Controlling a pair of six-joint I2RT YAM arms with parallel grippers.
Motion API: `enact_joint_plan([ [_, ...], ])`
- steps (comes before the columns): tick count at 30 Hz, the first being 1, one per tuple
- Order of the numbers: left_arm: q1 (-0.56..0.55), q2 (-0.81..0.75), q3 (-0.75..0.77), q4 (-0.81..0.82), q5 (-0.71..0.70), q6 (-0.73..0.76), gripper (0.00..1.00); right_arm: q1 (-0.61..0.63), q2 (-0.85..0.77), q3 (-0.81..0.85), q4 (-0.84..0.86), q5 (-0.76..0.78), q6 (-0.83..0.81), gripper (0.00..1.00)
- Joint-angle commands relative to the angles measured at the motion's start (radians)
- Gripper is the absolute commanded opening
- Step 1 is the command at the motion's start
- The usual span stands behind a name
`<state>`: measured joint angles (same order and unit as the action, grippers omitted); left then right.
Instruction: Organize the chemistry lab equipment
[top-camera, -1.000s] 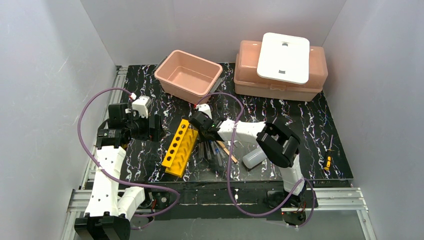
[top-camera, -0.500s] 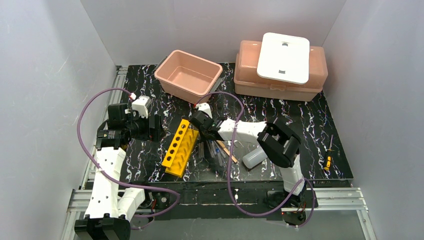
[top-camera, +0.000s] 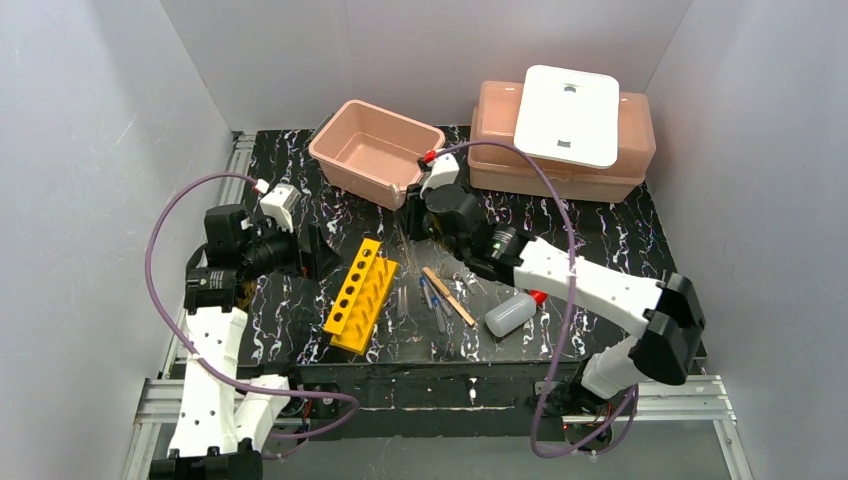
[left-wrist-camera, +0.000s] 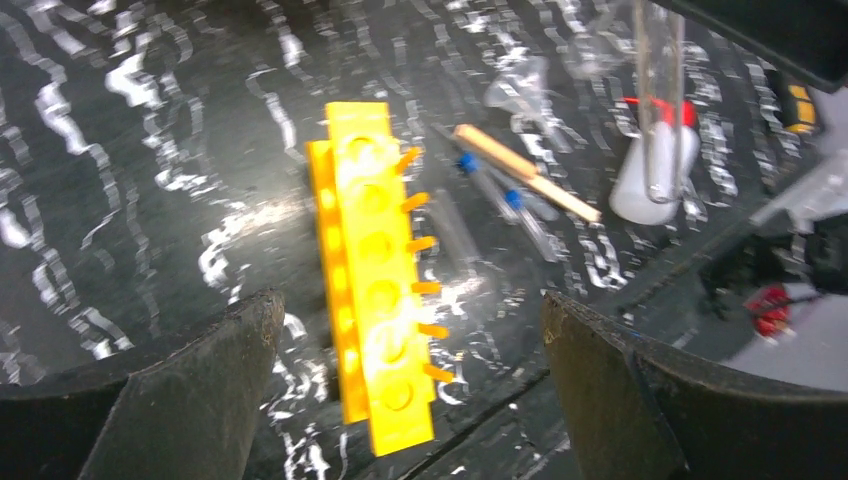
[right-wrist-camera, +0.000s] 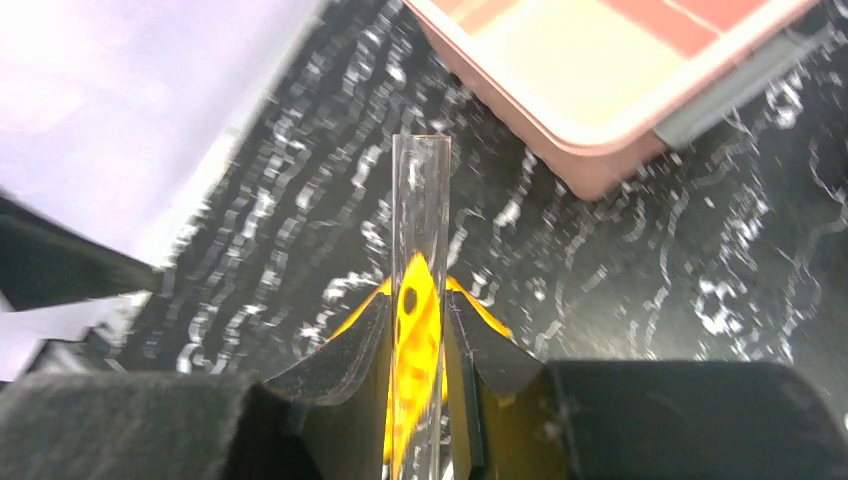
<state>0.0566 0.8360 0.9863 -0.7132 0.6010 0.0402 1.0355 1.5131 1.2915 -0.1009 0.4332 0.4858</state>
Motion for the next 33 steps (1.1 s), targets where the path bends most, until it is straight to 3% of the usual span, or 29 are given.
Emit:
enact_joint_plan([
  [1, -0.001, -0.041, 0.063, -0.015, 0.309, 0.006, 1.0, 0.039, -0.081, -0.016, 0.217, -0.072, -0.081, 0.01],
  [5, -0.001, -0.112, 0.063, 0.133, 0.486, -0.132, 0.99, 0.109, -0.099, 0.041, 0.299, -0.098, -0.131, 0.01],
  [9, 0.0, -0.172, 0.016, 0.407, 0.571, -0.359, 0.99, 0.188, -0.109, 0.091, 0.347, -0.088, -0.165, 0.01],
  [12, -0.002, -0.178, 0.021, 0.492, 0.589, -0.437, 1.0, 0.211, -0.134, 0.078, 0.398, -0.112, -0.169, 0.03],
  [25, -0.004, -0.249, -0.046, 0.633, 0.596, -0.547, 0.99, 0.26, -0.125, 0.123, 0.563, -0.115, -0.178, 0.01],
  [28, -0.004, -0.245, -0.063, 0.696, 0.57, -0.592, 0.9, 0.261, -0.117, 0.114, 0.625, -0.168, -0.183, 0.01],
  [33, -0.004, -0.24, -0.052, 0.707, 0.571, -0.566, 0.85, 0.262, -0.121, 0.105, 0.646, -0.197, -0.185, 0.01],
])
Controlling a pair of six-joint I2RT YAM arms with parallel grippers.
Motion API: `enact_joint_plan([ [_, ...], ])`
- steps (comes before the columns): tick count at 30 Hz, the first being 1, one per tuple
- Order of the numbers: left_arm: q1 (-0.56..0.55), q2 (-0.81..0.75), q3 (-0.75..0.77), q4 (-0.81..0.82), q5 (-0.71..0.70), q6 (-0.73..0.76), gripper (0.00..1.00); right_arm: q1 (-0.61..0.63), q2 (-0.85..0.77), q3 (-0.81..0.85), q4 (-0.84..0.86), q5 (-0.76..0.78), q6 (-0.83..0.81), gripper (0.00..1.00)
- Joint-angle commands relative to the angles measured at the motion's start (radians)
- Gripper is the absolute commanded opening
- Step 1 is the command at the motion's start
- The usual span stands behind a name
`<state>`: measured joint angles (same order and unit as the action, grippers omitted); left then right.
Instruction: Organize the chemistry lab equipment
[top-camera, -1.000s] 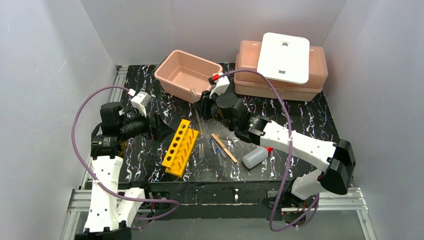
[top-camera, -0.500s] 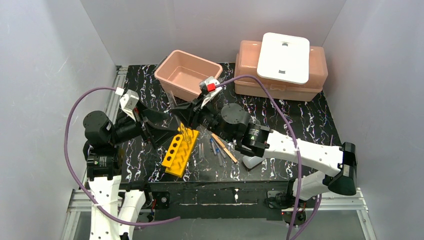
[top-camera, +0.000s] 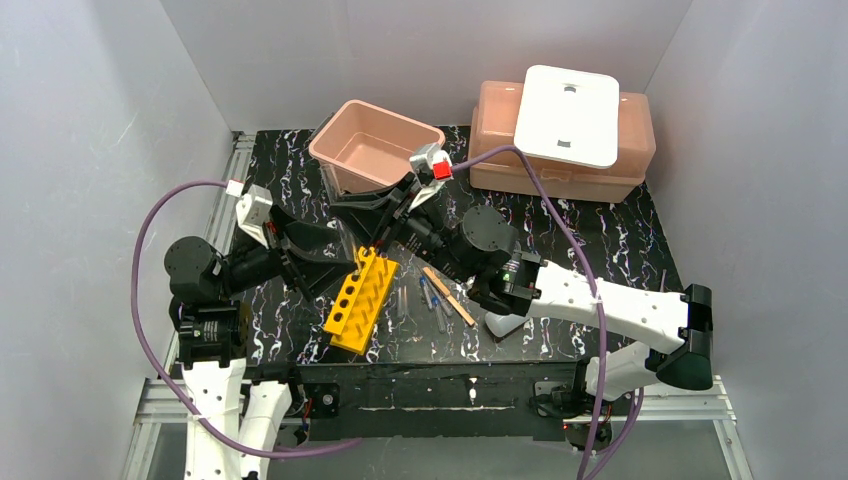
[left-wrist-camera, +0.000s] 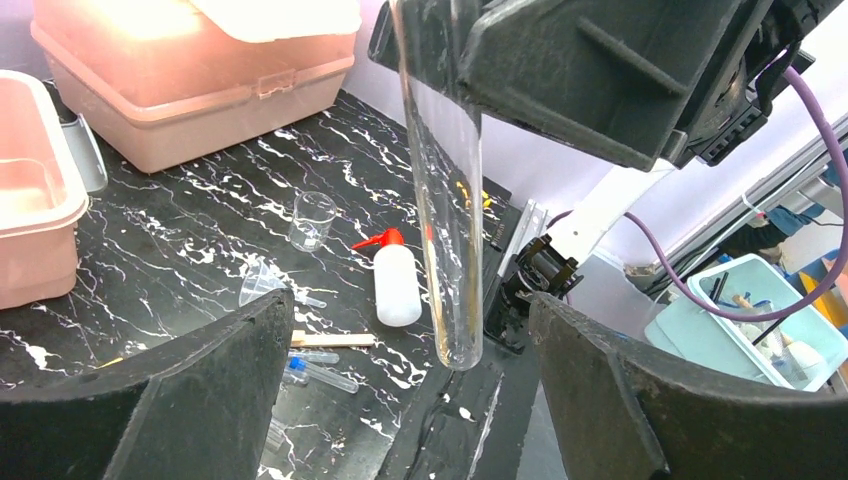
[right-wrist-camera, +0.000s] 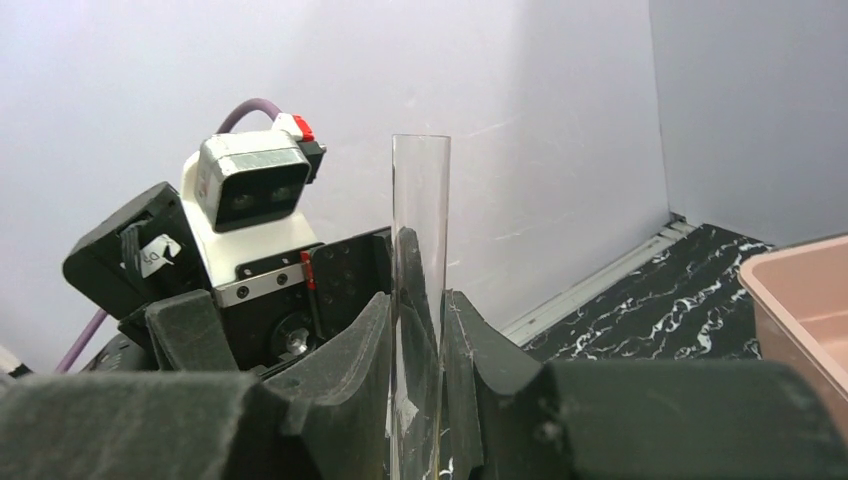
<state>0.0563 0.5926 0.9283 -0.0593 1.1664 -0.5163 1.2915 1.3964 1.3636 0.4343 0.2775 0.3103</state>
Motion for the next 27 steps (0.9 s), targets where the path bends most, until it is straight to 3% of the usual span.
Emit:
enact_joint_plan([
  [1, -0.003, 0.007, 0.009, 0.053, 0.008, -0.004, 0.85, 0.007, -0.001, 0.033, 0.112, -0.051, -0.006, 0.01],
  [4, -0.004, 0.018, -0.003, 0.126, 0.026, -0.005, 0.88, 0.007, 0.008, 0.033, 0.117, -0.063, -0.002, 0.01],
  [12, -0.003, 0.068, 0.003, 0.238, 0.049, -0.029, 0.75, 0.008, -0.006, -0.022, 0.165, -0.099, -0.005, 0.01],
  [15, -0.004, 0.076, 0.001, 0.294, 0.072, -0.069, 0.61, 0.008, -0.012, -0.039, 0.183, -0.106, -0.008, 0.01],
  [20, -0.004, 0.07, 0.015, 0.287, 0.074, -0.054, 0.18, 0.008, -0.014, -0.075, 0.227, -0.121, -0.009, 0.01],
  [24, -0.004, 0.06, 0.027, 0.218, 0.079, 0.007, 0.07, 0.008, -0.016, -0.088, 0.233, -0.115, -0.022, 0.03],
  [25, -0.003, 0.059, 0.032, 0.186, 0.085, 0.032, 0.06, 0.009, -0.021, -0.093, 0.232, -0.114, -0.027, 0.08],
  [27, -0.003, 0.05, 0.043, 0.125, 0.083, 0.093, 0.0, 0.007, -0.039, -0.102, 0.217, -0.106, -0.034, 0.33],
])
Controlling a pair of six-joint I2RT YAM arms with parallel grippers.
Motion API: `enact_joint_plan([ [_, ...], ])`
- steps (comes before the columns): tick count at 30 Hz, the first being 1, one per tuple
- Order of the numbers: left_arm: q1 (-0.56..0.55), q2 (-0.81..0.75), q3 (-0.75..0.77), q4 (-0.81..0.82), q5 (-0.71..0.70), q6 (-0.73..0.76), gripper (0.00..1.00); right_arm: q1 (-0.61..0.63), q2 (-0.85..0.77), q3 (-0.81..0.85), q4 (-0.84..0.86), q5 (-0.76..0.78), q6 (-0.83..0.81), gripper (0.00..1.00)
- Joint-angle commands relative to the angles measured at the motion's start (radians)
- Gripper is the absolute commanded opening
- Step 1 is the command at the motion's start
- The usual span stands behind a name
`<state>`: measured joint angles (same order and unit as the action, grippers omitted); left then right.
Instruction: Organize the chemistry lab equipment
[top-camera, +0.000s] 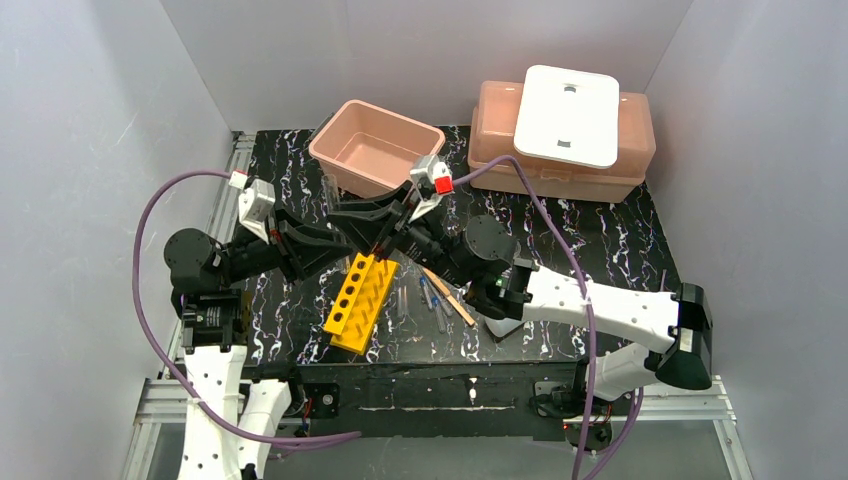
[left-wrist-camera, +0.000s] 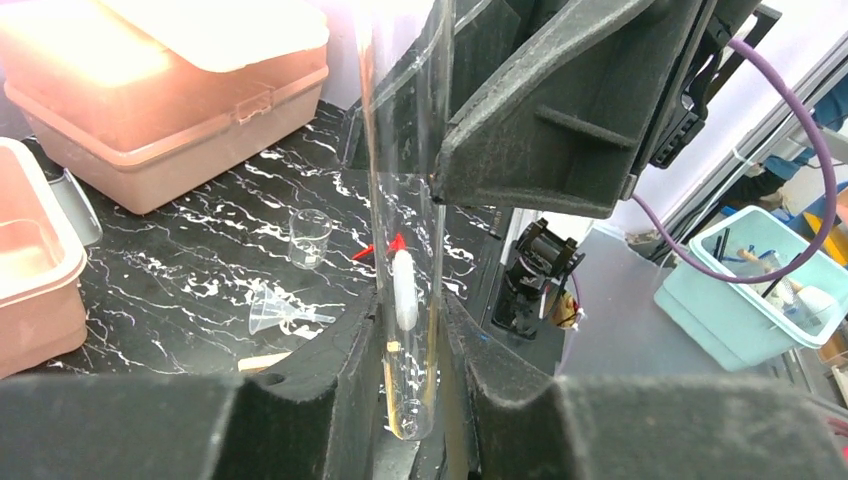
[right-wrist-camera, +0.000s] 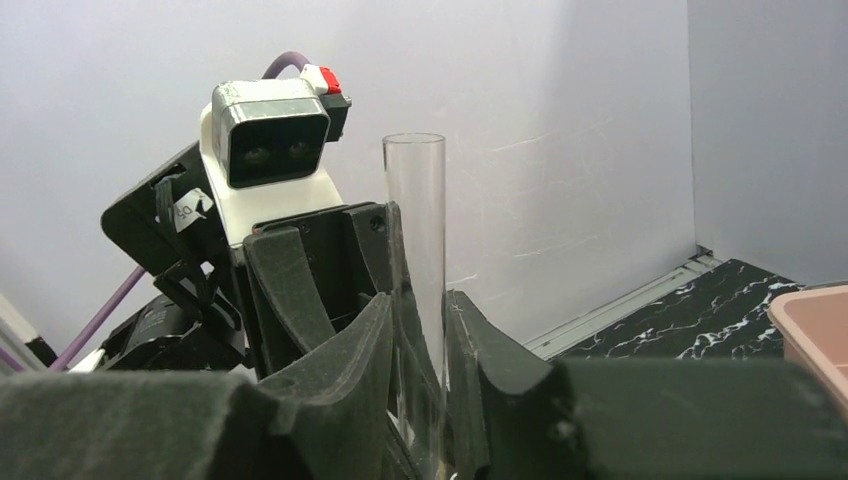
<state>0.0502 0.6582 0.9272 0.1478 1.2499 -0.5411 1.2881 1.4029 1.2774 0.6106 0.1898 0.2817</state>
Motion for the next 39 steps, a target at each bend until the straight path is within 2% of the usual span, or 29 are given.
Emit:
enact_joint_plan([
  [1, 0.002, -0.021, 0.048, -0.109, -0.004, 0.146, 0.0, 0.005, -0.059, -0.012, 0.011, -0.026, -0.008, 0.47],
  [2, 0.002, -0.028, 0.047, -0.128, -0.01, 0.174, 0.0, -0.006, -0.065, 0.007, -0.043, -0.056, 0.003, 0.58],
  [3, 0.002, -0.033, 0.049, -0.156, -0.014, 0.2, 0.0, -0.031, -0.065, 0.05, -0.145, -0.111, 0.042, 0.65],
  [5, 0.003, -0.04, 0.064, -0.239, -0.016, 0.277, 0.0, -0.1, -0.056, 0.132, -0.316, -0.281, 0.113, 0.86],
  [7, 0.002, -0.044, 0.08, -0.299, -0.012, 0.331, 0.0, -0.158, -0.059, 0.158, -0.389, -0.434, 0.144, 0.93],
  [9, 0.002, -0.046, 0.089, -0.349, -0.02, 0.373, 0.0, -0.18, -0.07, 0.174, -0.471, -0.496, 0.11, 0.95],
  [12, 0.002, -0.051, 0.077, -0.362, -0.015, 0.38, 0.0, -0.19, -0.061, 0.235, -0.6, -0.547, 0.05, 0.95],
  [16, 0.003, -0.047, 0.071, -0.361, -0.011, 0.377, 0.0, -0.19, -0.023, 0.326, -0.719, -0.626, 0.007, 0.86],
  [23, 0.002, -0.037, 0.068, -0.372, -0.008, 0.382, 0.0, -0.191, -0.003, 0.35, -0.7, -0.64, -0.01, 0.83],
  [34, 0.003, -0.047, 0.051, -0.398, 0.078, 0.365, 0.0, -0.186, 0.055, 0.372, -0.668, -0.601, -0.05, 0.71],
  [39, 0.002, -0.065, 0.03, -0.401, 0.106, 0.345, 0.0, -0.171, 0.046, 0.358, -0.653, -0.616, -0.081, 0.57],
])
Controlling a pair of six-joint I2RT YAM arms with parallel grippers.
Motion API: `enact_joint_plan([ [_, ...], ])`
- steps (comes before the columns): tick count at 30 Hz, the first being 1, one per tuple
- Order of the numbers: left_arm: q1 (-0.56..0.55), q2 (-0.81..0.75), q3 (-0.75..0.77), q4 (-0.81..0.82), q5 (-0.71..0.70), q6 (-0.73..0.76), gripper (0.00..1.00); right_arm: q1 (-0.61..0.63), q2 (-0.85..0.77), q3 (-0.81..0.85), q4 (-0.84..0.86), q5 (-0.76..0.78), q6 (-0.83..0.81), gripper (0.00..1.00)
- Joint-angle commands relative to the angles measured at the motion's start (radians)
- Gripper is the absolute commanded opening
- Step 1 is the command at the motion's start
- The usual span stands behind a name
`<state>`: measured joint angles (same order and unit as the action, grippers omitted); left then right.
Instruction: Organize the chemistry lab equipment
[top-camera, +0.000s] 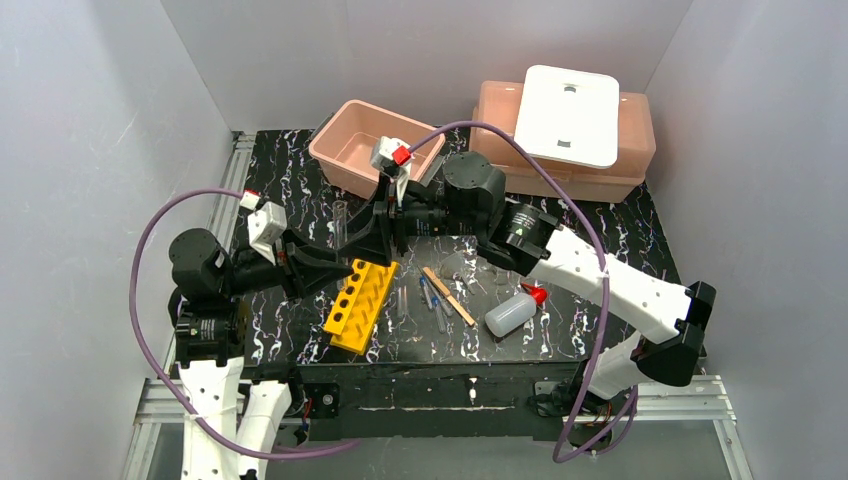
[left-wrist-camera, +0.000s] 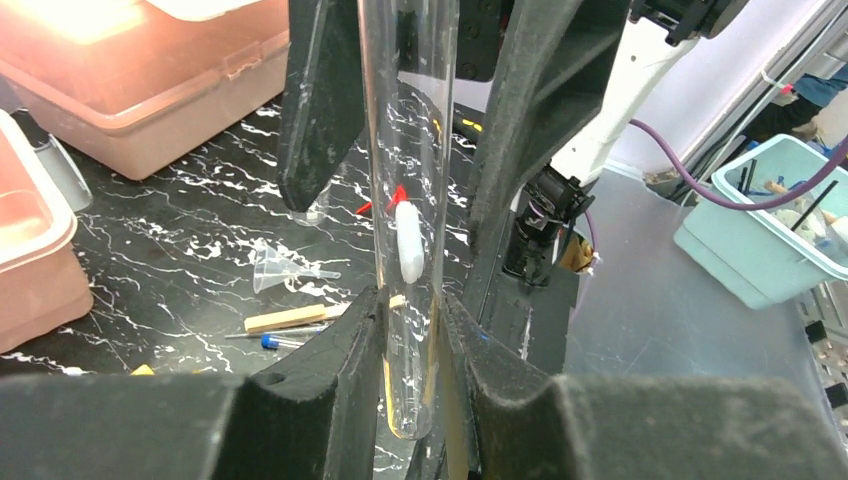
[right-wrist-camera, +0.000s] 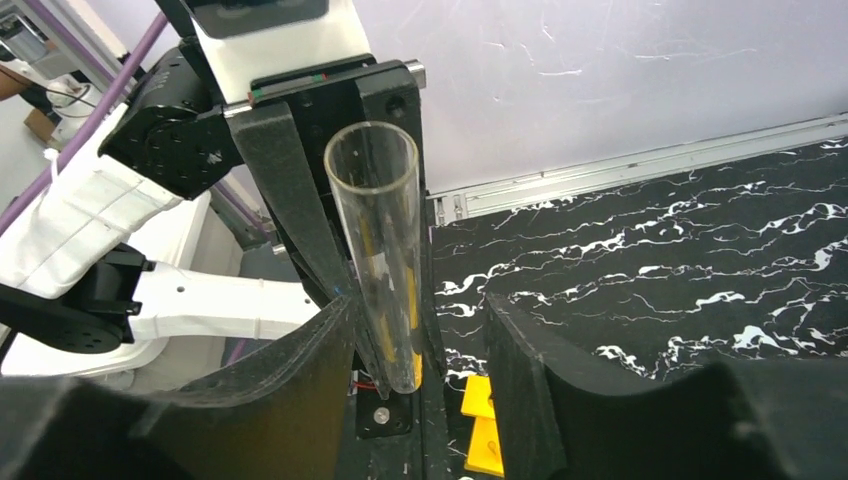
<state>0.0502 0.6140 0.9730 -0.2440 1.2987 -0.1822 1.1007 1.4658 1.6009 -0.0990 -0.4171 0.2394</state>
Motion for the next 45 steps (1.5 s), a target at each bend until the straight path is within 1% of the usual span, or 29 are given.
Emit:
enact_joint_plan([
  [1, 0.002, -0.026, -0.021, -0.012, 0.056, -0.01, 0.0, 0.019, -0.019, 0.027, 0.063, -0.011, -0.039, 0.54],
  [5, 0.002, -0.036, -0.04, -0.018, 0.056, -0.003, 0.0, 0.031, -0.021, 0.015, 0.081, -0.019, -0.04, 0.5],
  [8, 0.002, -0.035, -0.046, -0.018, 0.049, -0.002, 0.0, 0.044, -0.007, 0.029, 0.068, -0.019, -0.045, 0.45],
  [10, 0.002, -0.031, -0.043, -0.018, 0.05, -0.002, 0.0, 0.047, 0.0, 0.035, 0.059, -0.016, -0.046, 0.39],
  [12, 0.002, -0.031, -0.04, -0.02, 0.052, -0.003, 0.0, 0.047, 0.001, 0.028, 0.056, -0.007, -0.048, 0.31],
  [14, 0.002, -0.033, -0.041, -0.025, 0.043, -0.001, 0.01, 0.047, -0.004, 0.016, 0.054, 0.013, -0.053, 0.18],
  [15, 0.002, -0.034, -0.041, -0.033, 0.032, 0.001, 0.16, 0.048, -0.01, 0.009, 0.052, 0.028, -0.056, 0.11],
  [16, 0.002, -0.035, -0.042, -0.043, 0.02, 0.002, 0.43, 0.047, -0.018, 0.003, 0.043, 0.044, -0.065, 0.06],
  [17, 0.003, -0.036, -0.039, -0.059, 0.005, 0.01, 0.74, 0.047, -0.025, -0.003, 0.035, 0.06, -0.074, 0.03],
  [18, 0.002, -0.035, -0.034, -0.09, -0.008, 0.031, 0.95, 0.047, -0.035, -0.011, 0.025, 0.077, -0.088, 0.01],
  [19, 0.002, -0.034, -0.03, -0.12, -0.028, 0.055, 0.98, 0.047, -0.047, -0.023, 0.015, 0.1, -0.105, 0.01],
  [21, 0.003, -0.027, -0.031, -0.183, -0.069, 0.103, 0.98, 0.044, -0.076, -0.056, -0.002, 0.145, -0.135, 0.01],
  [23, 0.003, -0.015, -0.041, -0.246, -0.141, 0.169, 0.98, 0.032, -0.106, -0.094, -0.013, 0.179, -0.155, 0.01],
  [27, 0.002, 0.032, -0.077, -0.35, -0.346, 0.345, 0.98, -0.023, -0.185, -0.195, -0.015, 0.219, -0.153, 0.01],
  [31, -0.003, 0.128, -0.125, -0.414, -0.482, 0.476, 0.98, -0.081, -0.274, -0.317, 0.008, 0.242, -0.127, 0.01],
  [34, -0.027, 0.236, -0.13, -0.444, -0.536, 0.571, 0.98, -0.108, -0.336, -0.399, 0.014, 0.272, -0.113, 0.01],
  [35, -0.035, 0.266, -0.126, -0.447, -0.565, 0.586, 0.98, -0.112, -0.354, -0.419, 0.015, 0.278, -0.112, 0.01],
  [37, -0.099, 0.324, -0.117, -0.441, -0.639, 0.622, 0.98, -0.12, -0.388, -0.457, 0.016, 0.298, -0.106, 0.01],
  [40, -0.15, 0.395, -0.106, -0.433, -0.73, 0.637, 0.98, -0.124, -0.438, -0.503, 0.027, 0.321, -0.095, 0.01],
  [42, -0.184, 0.419, -0.106, -0.432, -0.763, 0.631, 0.98, -0.125, -0.457, -0.524, 0.031, 0.335, -0.087, 0.01],
  [45, -0.231, 0.409, -0.136, -0.406, -0.798, 0.61, 0.98, -0.127, -0.471, -0.54, 0.031, 0.346, -0.078, 0.01],
])
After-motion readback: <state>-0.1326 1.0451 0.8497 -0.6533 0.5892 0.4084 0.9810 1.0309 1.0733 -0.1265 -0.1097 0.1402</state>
